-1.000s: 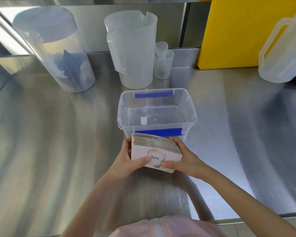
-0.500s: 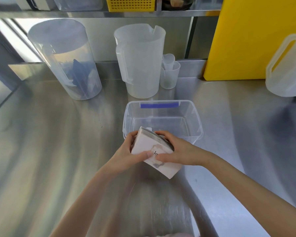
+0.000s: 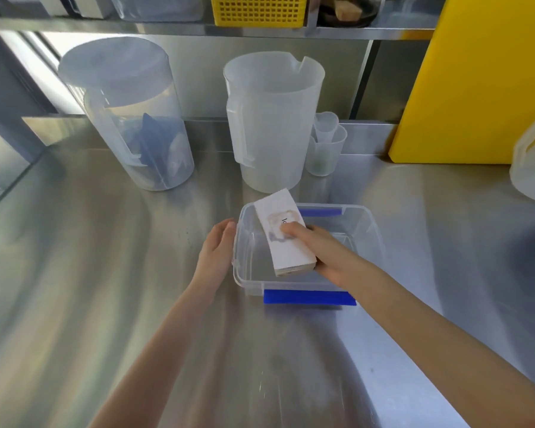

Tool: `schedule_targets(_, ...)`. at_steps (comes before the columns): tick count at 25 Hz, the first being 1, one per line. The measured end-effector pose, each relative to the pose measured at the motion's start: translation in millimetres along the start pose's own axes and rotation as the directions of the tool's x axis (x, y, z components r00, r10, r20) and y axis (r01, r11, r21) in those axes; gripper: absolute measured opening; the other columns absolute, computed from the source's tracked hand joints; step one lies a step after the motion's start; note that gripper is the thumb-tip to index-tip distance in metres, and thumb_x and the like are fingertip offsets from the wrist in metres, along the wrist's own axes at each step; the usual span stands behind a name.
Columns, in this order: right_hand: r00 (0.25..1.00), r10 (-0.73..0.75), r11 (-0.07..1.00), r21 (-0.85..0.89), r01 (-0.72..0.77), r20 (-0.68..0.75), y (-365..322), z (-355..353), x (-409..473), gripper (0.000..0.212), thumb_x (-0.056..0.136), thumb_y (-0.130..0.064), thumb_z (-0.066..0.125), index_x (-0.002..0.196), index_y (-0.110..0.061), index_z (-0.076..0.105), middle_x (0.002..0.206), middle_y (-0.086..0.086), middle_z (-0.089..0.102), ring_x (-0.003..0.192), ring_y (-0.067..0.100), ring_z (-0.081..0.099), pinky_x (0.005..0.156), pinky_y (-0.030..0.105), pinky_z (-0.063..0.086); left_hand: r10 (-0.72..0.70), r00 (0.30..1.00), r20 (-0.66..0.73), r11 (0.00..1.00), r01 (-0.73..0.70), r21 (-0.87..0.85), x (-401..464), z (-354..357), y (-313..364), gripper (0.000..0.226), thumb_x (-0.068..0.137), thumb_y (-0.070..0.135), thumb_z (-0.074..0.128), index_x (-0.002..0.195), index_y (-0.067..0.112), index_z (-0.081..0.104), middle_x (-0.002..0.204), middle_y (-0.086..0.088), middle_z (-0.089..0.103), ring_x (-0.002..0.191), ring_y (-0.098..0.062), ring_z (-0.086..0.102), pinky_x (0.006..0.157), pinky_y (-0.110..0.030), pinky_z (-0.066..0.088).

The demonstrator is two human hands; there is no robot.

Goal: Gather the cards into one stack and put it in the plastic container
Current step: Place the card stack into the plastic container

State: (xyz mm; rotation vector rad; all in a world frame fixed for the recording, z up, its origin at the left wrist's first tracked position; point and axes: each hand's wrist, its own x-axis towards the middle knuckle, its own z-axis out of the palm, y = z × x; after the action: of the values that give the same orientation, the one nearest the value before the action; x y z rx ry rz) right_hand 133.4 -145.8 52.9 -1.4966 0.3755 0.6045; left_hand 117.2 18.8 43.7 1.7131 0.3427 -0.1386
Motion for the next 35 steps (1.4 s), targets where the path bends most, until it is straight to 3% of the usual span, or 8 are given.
schedule_targets(4, 0.989, 0.144, 0.989, -0.037, -0.145, -0.039, 9.6, 14.2, 32.9, 0.054, 0.078, -0.034, 0.063, 0.122, -0.006, 0.047, 0.109, 0.013, 0.065, 0.091, 0.026, 0.063, 0.063, 0.03, 0.051, -0.109, 0.993, -0.04, 0.985, 0.114, 0.133, 22.1, 5.9, -23.2, 0.046, 0.09, 0.032, 0.039, 0.133, 0.017, 0.04, 0.138, -0.004, 0.046, 0.127, -0.021, 0.045, 0.111, -0.04, 0.033)
schedule_targets(8, 0.977, 0.215, 0.973, -0.089, -0.213, 0.007, 16.9, 26.3, 47.3, 0.03, 0.081, -0.029, 0.058, 0.103, -0.008, 0.056, 0.078, 0.005, 0.064, 0.069, 0.018, 0.061, 0.057, 0.024, 0.048, -0.102, 0.995, -0.016, 0.991, 0.103, 0.089, 34.6, 14.4, -38.0, 0.04, 0.092, 0.026, 0.033, 0.13, 0.019, 0.045, 0.13, -0.006, 0.055, 0.123, -0.025, 0.049, 0.107, -0.043, 0.038)
schedule_targets(11, 0.972, 0.231, 0.958, -0.184, -0.22, 0.041, 16.8, 32.7, 47.6, 0.018, 0.084, -0.029, 0.052, 0.095, -0.015, 0.056, 0.076, 0.002, 0.061, 0.066, 0.013, 0.057, 0.049, 0.02, 0.042, -0.089, 0.996, -0.024, 0.995, 0.09, 0.052, 33.3, 18.8, -39.1, 0.041, 0.095, 0.025, 0.029, 0.133, 0.018, 0.042, 0.128, -0.005, 0.056, 0.117, -0.023, 0.054, 0.099, -0.036, 0.042)
schedule_targets(16, 0.973, 0.229, 0.942, -0.256, -0.215, 0.024, 11.9, 29.7, 50.8, 0.017, 0.085, -0.038, 0.052, 0.077, -0.023, 0.052, 0.084, 0.002, 0.06, 0.079, 0.017, 0.055, 0.07, 0.025, 0.042, -0.06, 0.998, -0.029, 0.997, 0.061, 0.046, 31.9, 20.8, -41.6, 0.042, 0.095, 0.029, 0.028, 0.134, 0.02, 0.041, 0.127, -0.003, 0.057, 0.109, -0.02, 0.056, 0.091, -0.032, 0.044)
schedule_targets(20, 0.975, 0.213, 0.948, -0.254, -0.19, 0.065, 14.2, 39.2, 47.8, 0.012, 0.087, -0.028, 0.049, 0.082, -0.02, 0.056, 0.086, 0.004, 0.063, 0.07, 0.013, 0.055, 0.058, 0.022, 0.044, -0.035, 0.999, -0.027, 0.997, 0.037, 0.066, 33.6, 20.2, -44.9, 0.041, 0.096, 0.027, 0.027, 0.134, 0.02, 0.04, 0.128, -0.004, 0.057, 0.112, -0.02, 0.054, 0.097, -0.033, 0.043)
schedule_targets(25, 0.979, 0.198, 0.955, -0.233, -0.183, 0.043, 13.4, 34.1, 46.4, 0.026, 0.089, -0.034, 0.046, 0.106, -0.015, 0.054, 0.096, 0.005, 0.059, 0.091, 0.02, 0.054, 0.083, 0.029, 0.043, -0.053, 0.998, -0.013, 0.993, 0.054, 0.101, 34.7, 20.2, -45.8, 0.044, 0.096, 0.029, 0.025, 0.137, 0.02, 0.036, 0.131, -0.006, 0.055, 0.115, -0.025, 0.054, 0.094, -0.035, 0.045)
schedule_targets(30, 0.99, 0.134, 0.943, -0.313, -0.111, 0.054, 18.6, 42.5, 47.6, 0.033, 0.086, -0.033, 0.05, 0.113, -0.015, 0.053, 0.108, 0.006, 0.064, 0.102, 0.022, 0.057, 0.089, 0.033, 0.05, -0.033, 0.999, -0.006, 0.989, 0.033, 0.145, 37.7, 19.2, -45.2, 0.044, 0.095, 0.03, 0.026, 0.136, 0.019, 0.037, 0.132, -0.004, 0.054, 0.118, -0.024, 0.052, 0.095, -0.032, 0.042)
schedule_targets(35, 0.994, 0.106, 0.899, -0.43, -0.082, 0.031, -2.3, 28.2, 23.2, 0.045, 0.093, -0.032, 0.041, 0.134, -0.014, 0.037, 0.14, 0.009, 0.044, 0.127, 0.026, 0.04, 0.096, 0.029, 0.034, -0.032, 0.999, 0.021, 0.943, 0.023, 0.331, 38.5, 6.0, -30.8, 0.05, 0.094, 0.029, 0.033, 0.14, 0.011, 0.028, 0.143, -0.013, 0.043, 0.128, -0.03, 0.044, 0.105, -0.04, 0.037)
